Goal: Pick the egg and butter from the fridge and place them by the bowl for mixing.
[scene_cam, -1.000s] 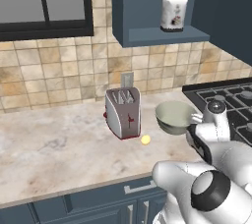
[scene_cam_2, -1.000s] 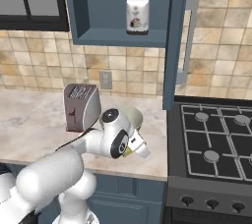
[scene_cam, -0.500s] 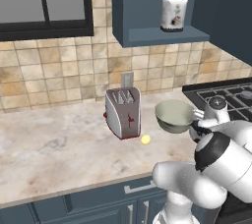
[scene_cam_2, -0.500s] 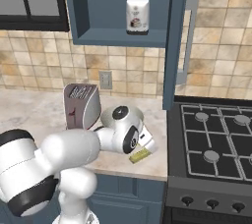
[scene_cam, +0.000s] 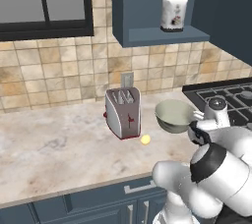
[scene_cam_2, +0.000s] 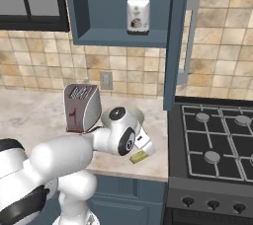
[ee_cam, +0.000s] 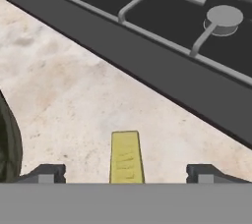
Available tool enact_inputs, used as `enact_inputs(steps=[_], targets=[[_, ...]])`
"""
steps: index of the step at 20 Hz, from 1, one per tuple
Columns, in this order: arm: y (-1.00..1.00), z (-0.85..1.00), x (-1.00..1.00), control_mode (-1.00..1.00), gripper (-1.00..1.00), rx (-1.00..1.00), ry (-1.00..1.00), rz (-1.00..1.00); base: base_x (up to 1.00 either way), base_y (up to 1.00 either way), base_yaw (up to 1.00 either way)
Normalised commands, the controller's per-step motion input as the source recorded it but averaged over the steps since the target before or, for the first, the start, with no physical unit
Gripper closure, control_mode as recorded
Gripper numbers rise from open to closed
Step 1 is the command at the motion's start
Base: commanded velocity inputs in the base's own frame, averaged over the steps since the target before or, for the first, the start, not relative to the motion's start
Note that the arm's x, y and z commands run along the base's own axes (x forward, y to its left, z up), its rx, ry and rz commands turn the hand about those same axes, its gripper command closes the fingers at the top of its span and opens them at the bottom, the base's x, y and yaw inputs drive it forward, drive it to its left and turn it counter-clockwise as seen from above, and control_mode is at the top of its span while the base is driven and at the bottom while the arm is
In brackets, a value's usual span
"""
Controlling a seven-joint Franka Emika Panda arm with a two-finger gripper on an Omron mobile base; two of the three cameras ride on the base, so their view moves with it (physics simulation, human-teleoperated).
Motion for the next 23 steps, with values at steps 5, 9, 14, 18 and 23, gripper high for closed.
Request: enact_inputs(steps=[5, 9, 14, 18, 23], targets=[[0.82, 0.00, -1.00, -1.00, -1.00, 0.00, 0.00, 0.00, 0.00, 0.00, 0.00], [0.85, 0.00, -1.00, -1.00, -1.00, 0.00, 0.00, 0.00, 0.00, 0.00, 0.00], [0.54, 0.07, -1.00, -1.00, -1.00, 0.05, 0.06, 0.00, 0.00, 0.00, 0.00], [-0.04, 0.00, -0.57, -1.00, -1.00, 0.10, 0.13, -0.04, 0.00, 0.00, 0.00], [0.58, 0.43, -0.65, -1.00, -1.00, -0.09, -0.67, 0.02, 0.00, 0.00, 0.00]])
